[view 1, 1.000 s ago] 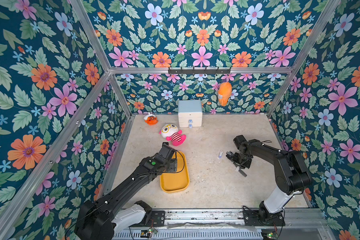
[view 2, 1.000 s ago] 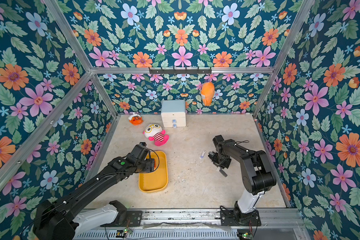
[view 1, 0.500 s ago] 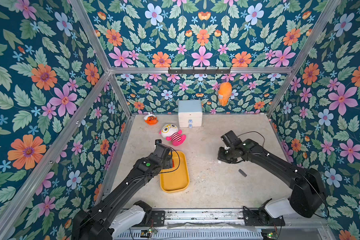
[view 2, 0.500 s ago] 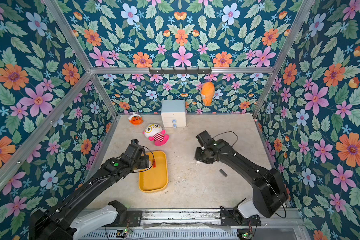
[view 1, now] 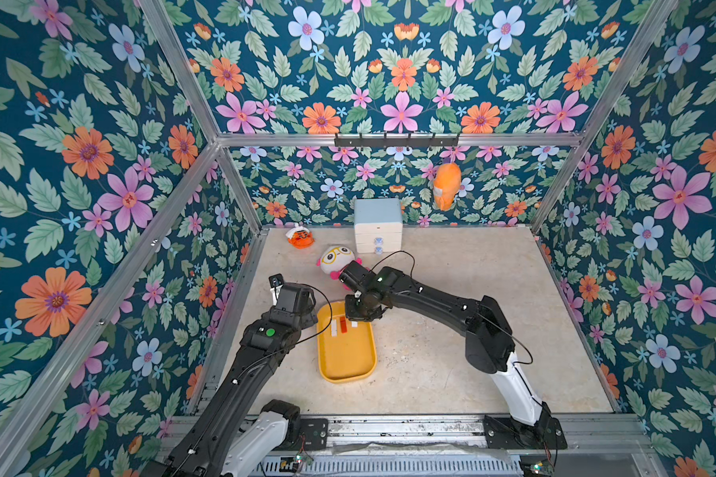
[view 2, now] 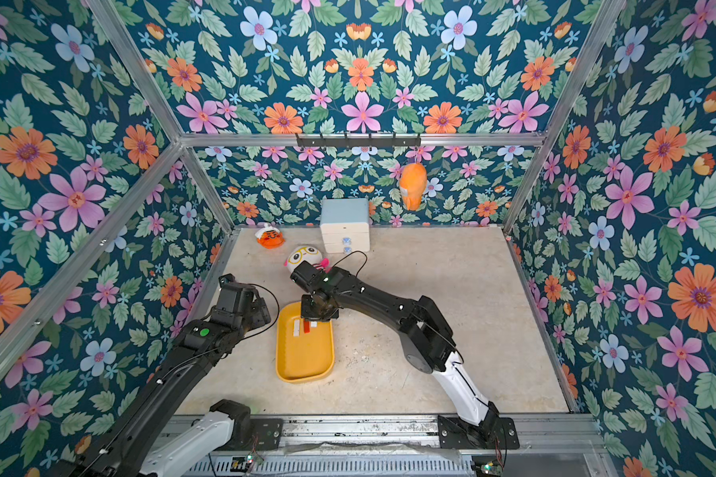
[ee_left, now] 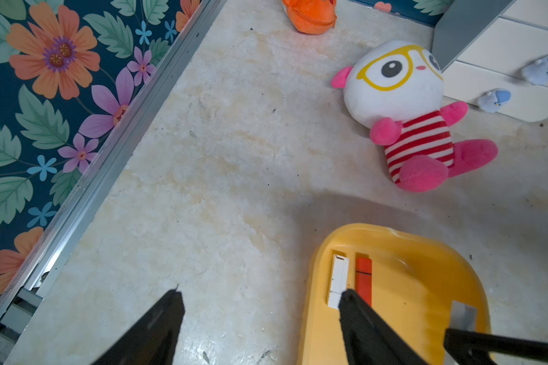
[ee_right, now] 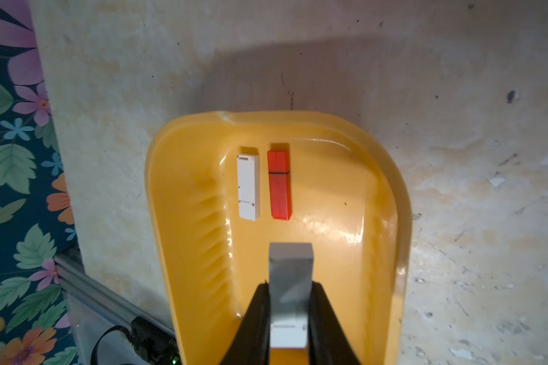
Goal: Put the usb flash drive into the storage box
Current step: Place the USB flash in the storage box.
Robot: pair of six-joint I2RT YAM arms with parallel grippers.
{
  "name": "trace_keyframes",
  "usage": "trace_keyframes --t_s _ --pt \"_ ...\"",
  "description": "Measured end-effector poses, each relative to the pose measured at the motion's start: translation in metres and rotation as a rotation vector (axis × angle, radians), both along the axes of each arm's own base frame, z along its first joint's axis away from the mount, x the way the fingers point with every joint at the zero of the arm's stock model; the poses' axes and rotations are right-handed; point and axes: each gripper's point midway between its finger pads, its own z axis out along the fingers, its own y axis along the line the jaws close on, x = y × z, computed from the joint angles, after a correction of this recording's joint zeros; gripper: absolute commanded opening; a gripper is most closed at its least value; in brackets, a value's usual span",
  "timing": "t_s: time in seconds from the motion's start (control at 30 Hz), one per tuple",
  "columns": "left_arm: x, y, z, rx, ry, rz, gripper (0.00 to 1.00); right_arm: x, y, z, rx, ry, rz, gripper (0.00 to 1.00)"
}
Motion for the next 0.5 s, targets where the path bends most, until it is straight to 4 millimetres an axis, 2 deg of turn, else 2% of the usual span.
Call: trace_keyframes --t_s 0.17,0.3,0.5 --pt "0.000 -0.001 -0.003 -0.007 0.012 -0.005 0.82 0.009 0.008 -0.018 -0.068 0.005 0.003 0.07" --pt "-0.001 -0.001 0.002 -0.012 -0.008 -0.007 0.82 0.009 0.005 -0.037 -0.125 0.022 0.019 0.07" --pt "-0.002 -0.001 0.002 -0.014 -0.010 -0.008 0.82 0.010 0.006 -0.052 -0.152 0.032 0.037 0.09"
